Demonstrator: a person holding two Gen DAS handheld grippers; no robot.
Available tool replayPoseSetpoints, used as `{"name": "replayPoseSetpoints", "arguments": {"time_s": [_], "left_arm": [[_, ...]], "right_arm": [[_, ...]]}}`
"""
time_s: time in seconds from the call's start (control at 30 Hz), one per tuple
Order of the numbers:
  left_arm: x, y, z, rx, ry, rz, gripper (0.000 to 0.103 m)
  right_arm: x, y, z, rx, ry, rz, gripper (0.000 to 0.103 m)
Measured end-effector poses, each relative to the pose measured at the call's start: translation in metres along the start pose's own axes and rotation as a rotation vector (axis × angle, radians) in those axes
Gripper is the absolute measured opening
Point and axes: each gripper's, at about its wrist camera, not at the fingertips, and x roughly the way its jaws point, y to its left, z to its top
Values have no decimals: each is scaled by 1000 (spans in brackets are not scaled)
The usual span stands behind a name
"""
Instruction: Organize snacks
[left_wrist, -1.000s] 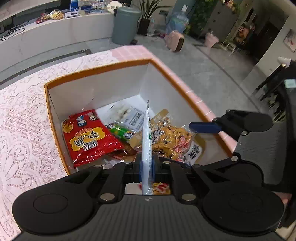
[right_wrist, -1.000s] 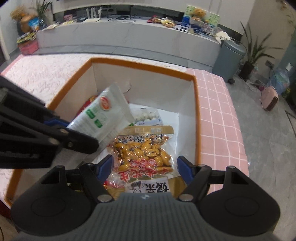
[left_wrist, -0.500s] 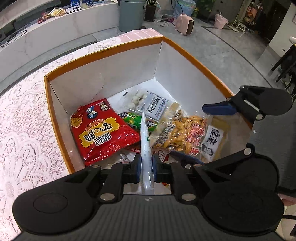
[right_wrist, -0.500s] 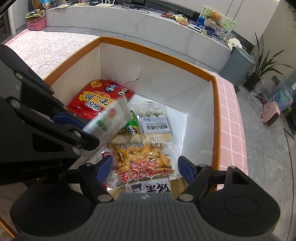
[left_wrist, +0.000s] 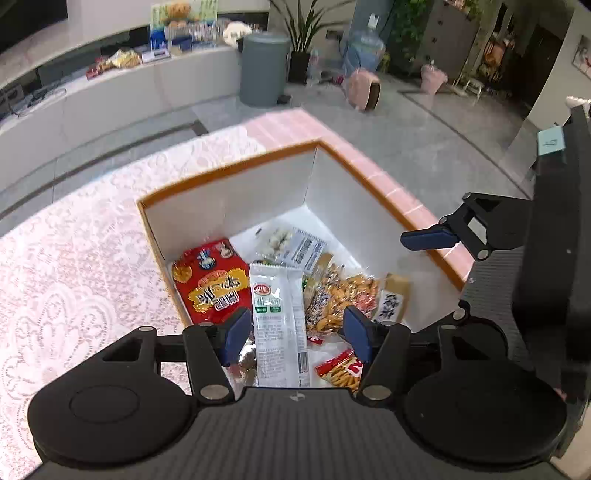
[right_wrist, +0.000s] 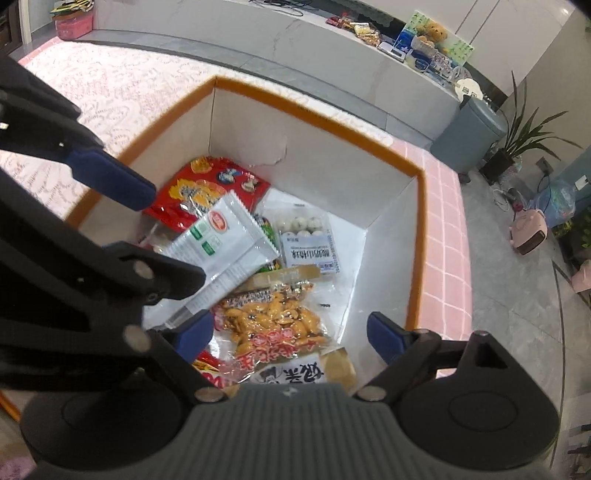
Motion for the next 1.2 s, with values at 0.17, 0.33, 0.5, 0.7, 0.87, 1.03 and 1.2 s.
{"name": "replayPoseSetpoints", "arguments": {"time_s": [0.17, 0.33, 0.5, 0.7, 0.87, 1.03, 1.2], "left_arm": [[-43, -2, -7, 9, -84, 4, 69], [-89, 3, -21, -10, -235, 39, 69], [-134, 9, -43, -52, -383, 68, 69], [-172, 8, -76, -57, -531, 148, 75], [-186, -2, -107, 27, -607, 279, 78], [-188, -6, -135, 24, -651, 400, 87], [-177, 3, -158, -67, -644, 414, 87]], "right_arm": [[-34, 6, 4, 5, -32, -14, 88], [-76, 13, 3, 70, -136, -59, 88], [-127, 25, -10, 186, -289, -54, 97], [-177, 53, -33, 284, -458, -38, 100], [-200, 83, -52, 321, -575, -58, 100], [-207, 110, -73, 368, -650, -133, 100], [-198, 128, -95, 412, -656, -169, 100]]}}
